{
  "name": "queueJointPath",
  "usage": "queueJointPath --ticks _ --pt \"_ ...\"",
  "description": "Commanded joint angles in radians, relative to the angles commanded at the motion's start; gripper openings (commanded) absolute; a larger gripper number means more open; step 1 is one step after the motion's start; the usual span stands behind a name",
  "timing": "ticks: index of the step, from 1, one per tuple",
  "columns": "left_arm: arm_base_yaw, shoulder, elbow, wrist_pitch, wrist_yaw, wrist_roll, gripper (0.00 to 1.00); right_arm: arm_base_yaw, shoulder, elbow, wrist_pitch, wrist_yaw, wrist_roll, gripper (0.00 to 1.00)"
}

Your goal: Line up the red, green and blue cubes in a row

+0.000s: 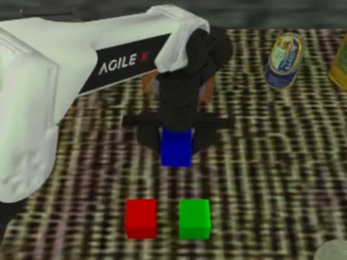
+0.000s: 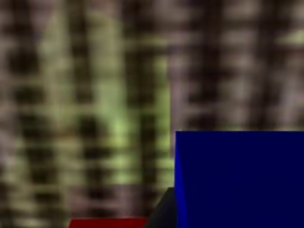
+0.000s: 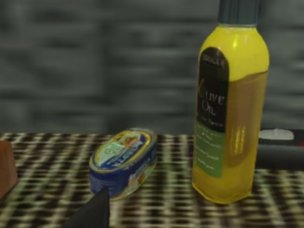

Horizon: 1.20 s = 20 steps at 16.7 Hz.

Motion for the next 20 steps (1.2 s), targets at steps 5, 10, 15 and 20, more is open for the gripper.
queueJointPath --ticks 5,10,15,20 --pt "-0.252 0.042 0.115 -0.053 -0.001 -0.297 0.0 0.0 0.0 0.0 0.0 0.0 0.0 1.0" --pt "-0.305 0.045 0.14 -0.062 -0.002 -0.351 0.0 0.0 0.0 0.0 0.0 0.0 0.0 1.0" --pt "-0.302 0.052 0.102 -0.019 -0.002 -0.347 0.0 0.0 0.0 0.0 0.0 0.0 0.0 1.0" --pt "-0.303 0.099 -0.022 0.159 -0.002 -0.349 0.0 0.0 0.0 0.0 0.0 0.0 0.0 1.0"
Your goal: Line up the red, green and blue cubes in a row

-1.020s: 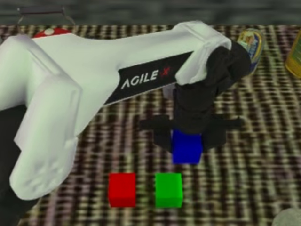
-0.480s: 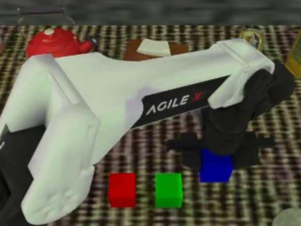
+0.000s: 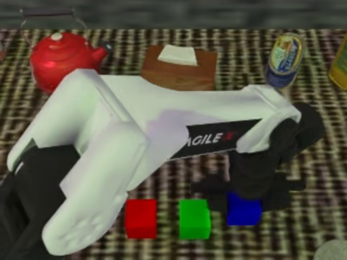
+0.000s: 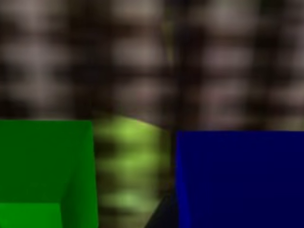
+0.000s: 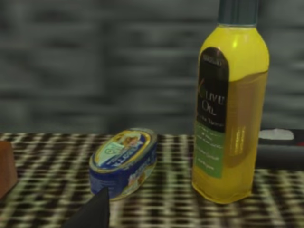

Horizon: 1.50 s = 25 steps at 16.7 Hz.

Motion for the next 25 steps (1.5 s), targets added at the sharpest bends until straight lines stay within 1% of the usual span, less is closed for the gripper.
queueJointPath --ticks 5,18,19,25 --pt "-0.001 0.008 -0.015 0.017 0.0 0.0 0.0 0.0 0.0 0.0 0.0 0.0 0.0 1.0" --pt "-0.001 0.008 -0.015 0.017 0.0 0.0 0.98 0.0 0.0 0.0 0.0 0.0 0.0 1.0" --pt "-0.001 0.008 -0.015 0.017 0.0 0.0 1.0 0.0 0.0 0.0 0.0 0.0 0.0 1.0" --pt "-0.001 0.008 -0.015 0.017 0.0 0.0 1.0 0.0 0.0 0.0 0.0 0.0 0.0 1.0"
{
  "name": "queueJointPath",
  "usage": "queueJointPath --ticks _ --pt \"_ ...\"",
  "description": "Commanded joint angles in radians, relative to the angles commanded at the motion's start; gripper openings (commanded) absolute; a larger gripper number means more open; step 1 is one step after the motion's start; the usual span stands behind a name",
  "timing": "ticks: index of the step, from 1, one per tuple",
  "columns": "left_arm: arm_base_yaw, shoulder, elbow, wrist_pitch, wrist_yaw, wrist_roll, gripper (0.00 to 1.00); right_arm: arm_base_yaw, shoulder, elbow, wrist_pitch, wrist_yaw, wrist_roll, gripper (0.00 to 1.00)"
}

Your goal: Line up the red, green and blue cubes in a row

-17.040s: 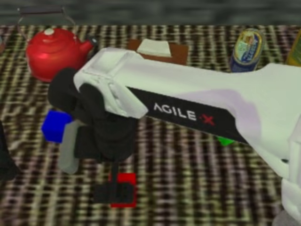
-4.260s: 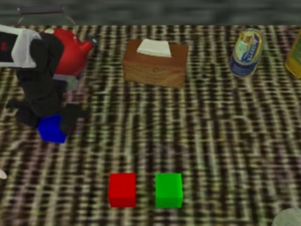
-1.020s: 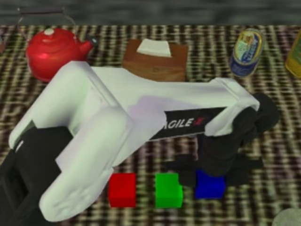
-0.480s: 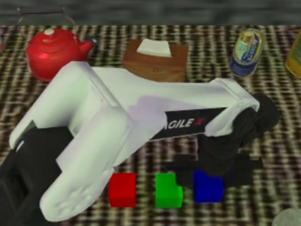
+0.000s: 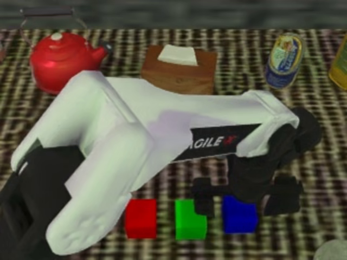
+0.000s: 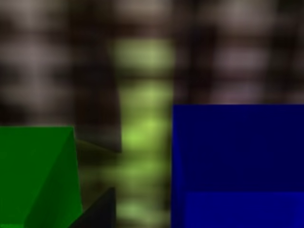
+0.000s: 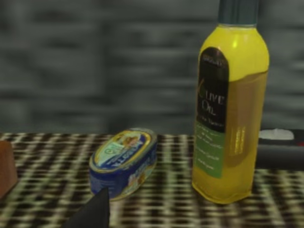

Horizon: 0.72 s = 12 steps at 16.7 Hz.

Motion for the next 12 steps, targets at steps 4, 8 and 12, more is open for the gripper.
queueJointPath --ticks 4,8,12 --pt "0.001 -0.004 0.016 -0.017 0.0 0.0 1.0 0.0 0.0 0.0 0.0 0.0 0.0 1.0" --pt "0.012 -0.035 0.107 -0.149 0.0 -0.004 1.0 0.0 0.0 0.0 0.0 0.0 0.0 1.0" --pt "0.019 -0.065 0.172 -0.236 -0.001 -0.002 1.0 0.0 0.0 0.0 0.0 0.0 0.0 1.0"
